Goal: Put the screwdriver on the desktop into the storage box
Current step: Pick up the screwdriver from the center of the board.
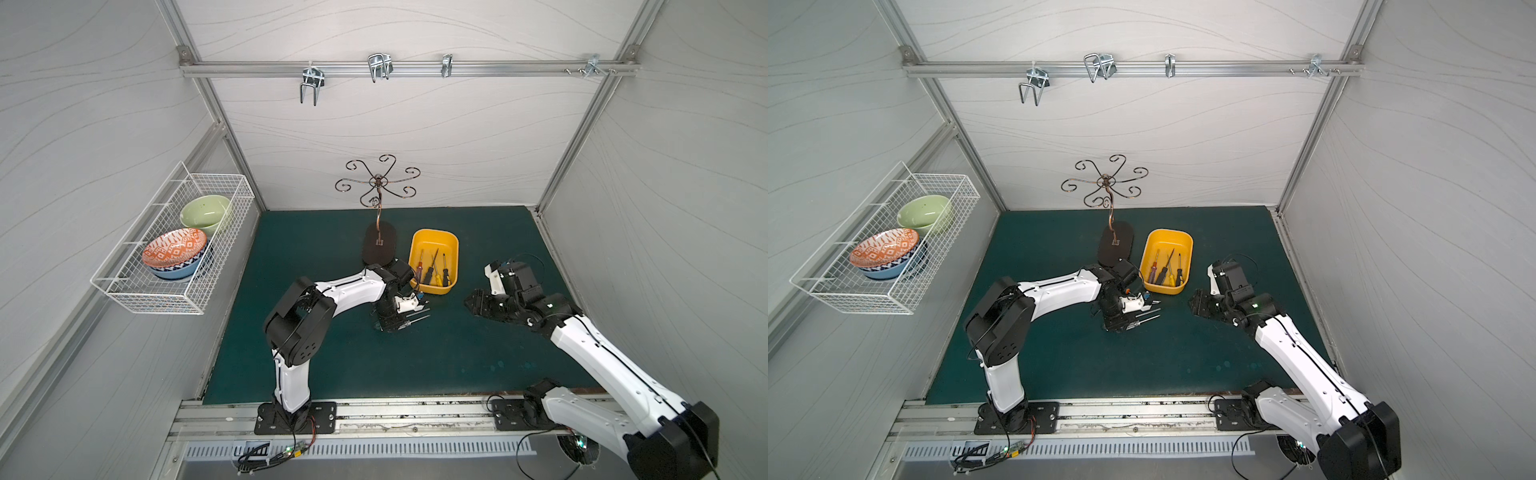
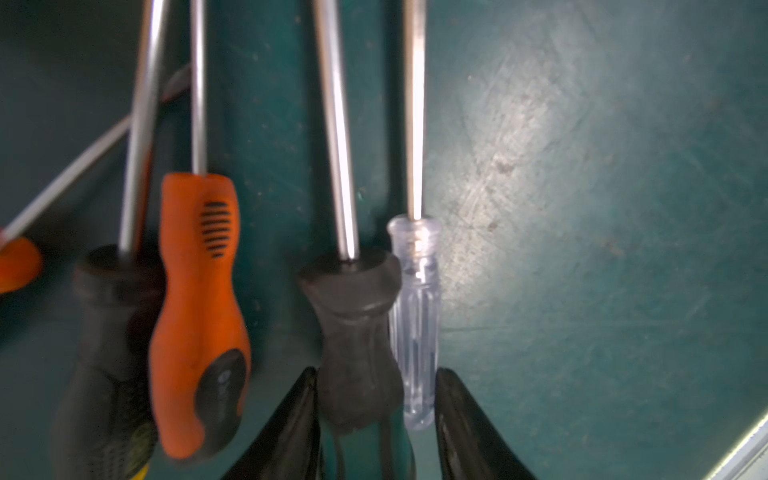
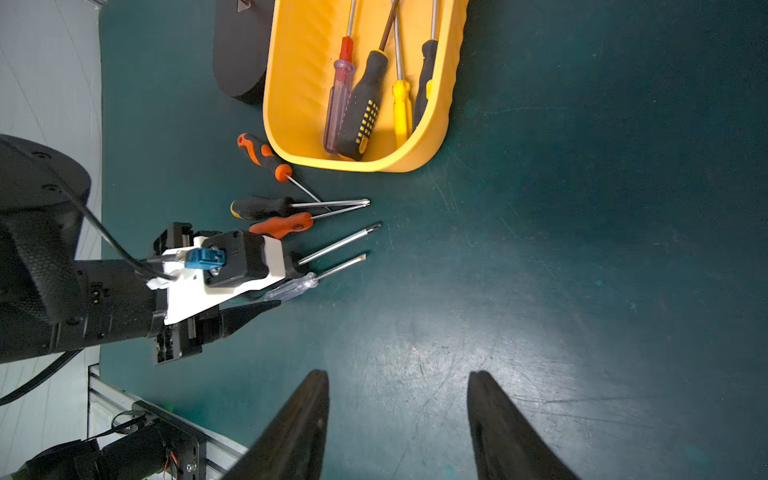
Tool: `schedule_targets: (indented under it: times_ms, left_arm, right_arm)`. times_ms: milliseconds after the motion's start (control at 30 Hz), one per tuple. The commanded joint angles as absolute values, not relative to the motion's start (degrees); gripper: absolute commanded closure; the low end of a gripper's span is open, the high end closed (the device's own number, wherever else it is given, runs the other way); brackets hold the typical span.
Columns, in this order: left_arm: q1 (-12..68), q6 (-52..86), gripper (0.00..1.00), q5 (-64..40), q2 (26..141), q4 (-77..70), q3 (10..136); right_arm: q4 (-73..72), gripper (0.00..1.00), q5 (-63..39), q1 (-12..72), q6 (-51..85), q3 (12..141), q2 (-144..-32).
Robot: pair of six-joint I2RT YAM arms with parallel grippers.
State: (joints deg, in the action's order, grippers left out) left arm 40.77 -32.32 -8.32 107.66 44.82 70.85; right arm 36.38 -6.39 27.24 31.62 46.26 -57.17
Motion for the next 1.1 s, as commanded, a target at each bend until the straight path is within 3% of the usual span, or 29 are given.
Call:
schedule_targets:
  times_ms: [0,333,667,1067]
  left_arm:
    - [40.3,-31.2,0.54,-10.5,109.2,46.4,73.1]
    - [40.2,-30.0,0.64,-11.6,108.7,46.0,73.1]
    - [40.0,-26.2,0.59,-6.3,108.5,43.7,71.6]
    - [40.0,-22.7,0.61,-3.4,108.3,41.1,69.9]
  right_arm:
    - [35.9,0.43,-6.3,26.8,31.1,45.7,-56.6]
    - [36.4,0.43,-6.1,26.4,31.1,45.8,-55.9]
    - [36.3,0.43,-6.2,26.3,31.2,45.4,-55.5]
    - [36.1,0.43,-6.2,26.3,31.3,45.4,-55.7]
